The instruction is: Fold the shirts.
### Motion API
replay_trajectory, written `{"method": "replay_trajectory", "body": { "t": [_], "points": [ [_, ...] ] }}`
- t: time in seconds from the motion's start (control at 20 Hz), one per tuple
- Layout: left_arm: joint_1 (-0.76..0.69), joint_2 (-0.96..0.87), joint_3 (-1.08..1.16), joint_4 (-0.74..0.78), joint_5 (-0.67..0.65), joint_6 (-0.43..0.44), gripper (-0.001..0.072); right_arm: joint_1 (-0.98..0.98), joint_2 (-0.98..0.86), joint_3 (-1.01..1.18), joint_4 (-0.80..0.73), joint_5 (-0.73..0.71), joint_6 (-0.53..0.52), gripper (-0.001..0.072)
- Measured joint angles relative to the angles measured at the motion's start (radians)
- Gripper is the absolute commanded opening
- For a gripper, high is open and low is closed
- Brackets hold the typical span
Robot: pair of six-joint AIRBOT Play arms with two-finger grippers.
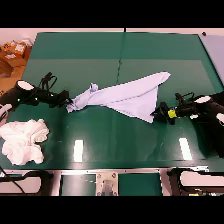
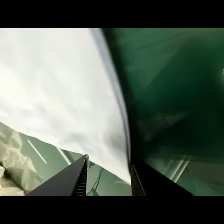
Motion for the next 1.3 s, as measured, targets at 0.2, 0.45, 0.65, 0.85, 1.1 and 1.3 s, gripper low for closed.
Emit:
{"method": "replay_trajectory", "body": {
  "t": [0.2, 0.45, 0.65, 0.85, 1.1, 1.3],
  "points": [
    [0.0, 0.0, 0.005, 0.0, -0.034, 0.005, 0.0024, 0.068, -0.022, -0.02, 0.027, -0.041, -0.022, 0.0011],
    [0.0, 0.032, 0.126, 0.014, -0.181, -0.053, 0.0023, 0.053, 0.008, 0.091, 0.01, 0.04, -0.058, 0.001],
    [0.0, 0.181, 0.287, 0.058, -0.269, -0.167, 0.0023, -0.019, 0.144, 0.349, 0.033, 0.174, -0.028, 0.001],
    [0.0, 0.381, 0.472, 0.078, -0.301, -0.257, 0.0025, -0.08, 0.322, 0.674, 0.037, 0.235, 0.021, 0.001],
    [0.0, 0.601, 0.748, 0.081, -0.285, -0.296, 0.0025, -0.12, 0.529, 1.017, 0.042, 0.182, 0.064, 0.0011],
    [0.0, 0.704, 0.904, 0.084, -0.276, -0.301, 0.0025, -0.13, 0.64, 1.123, 0.011, 0.104, 0.077, 0.0011]
  ]
}}
